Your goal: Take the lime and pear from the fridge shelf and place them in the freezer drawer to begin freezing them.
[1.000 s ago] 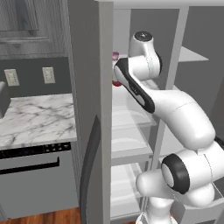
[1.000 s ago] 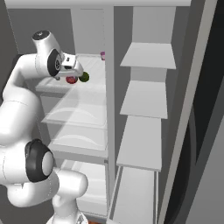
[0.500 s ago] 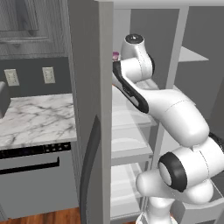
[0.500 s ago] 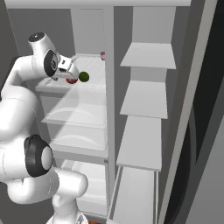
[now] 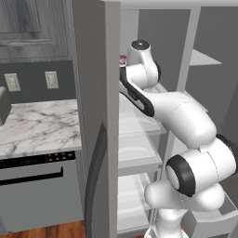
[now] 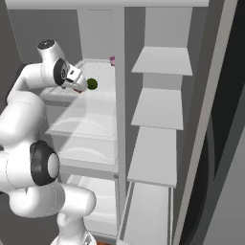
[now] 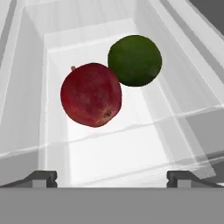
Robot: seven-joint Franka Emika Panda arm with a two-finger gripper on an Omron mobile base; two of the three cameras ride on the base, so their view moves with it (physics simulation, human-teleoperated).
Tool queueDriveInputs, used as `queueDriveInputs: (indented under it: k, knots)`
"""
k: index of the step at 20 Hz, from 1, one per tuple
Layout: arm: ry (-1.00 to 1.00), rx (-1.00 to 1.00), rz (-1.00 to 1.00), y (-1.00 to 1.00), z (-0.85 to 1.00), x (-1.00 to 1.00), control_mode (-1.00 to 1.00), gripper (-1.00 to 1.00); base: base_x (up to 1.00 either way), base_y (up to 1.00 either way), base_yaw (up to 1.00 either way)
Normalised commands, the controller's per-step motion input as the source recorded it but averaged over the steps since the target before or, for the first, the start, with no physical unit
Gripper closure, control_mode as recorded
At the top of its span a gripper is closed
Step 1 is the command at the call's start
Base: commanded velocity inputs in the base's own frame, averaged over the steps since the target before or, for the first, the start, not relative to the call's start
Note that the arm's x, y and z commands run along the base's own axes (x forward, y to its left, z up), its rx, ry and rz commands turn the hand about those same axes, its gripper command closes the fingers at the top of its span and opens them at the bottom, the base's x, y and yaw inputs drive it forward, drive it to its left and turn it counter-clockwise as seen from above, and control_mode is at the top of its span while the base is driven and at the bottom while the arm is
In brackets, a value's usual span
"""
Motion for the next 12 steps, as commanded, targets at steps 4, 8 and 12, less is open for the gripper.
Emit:
queueDriveInputs:
  k: [4,8,12]
  knots:
    - [0.07,0.07,-0.10,0.12,-0.08,0.47,-1.00,-1.00,0.00,0.00,0.00]
    - [0.08,0.06,-0.09,0.11,-0.07,0.48,-1.00,-1.00,0.00,0.00,0.00]
    - [0.09,0.05,-0.08,0.05,-0.09,0.42,-1.00,-1.00,0.00,0.00,0.00]
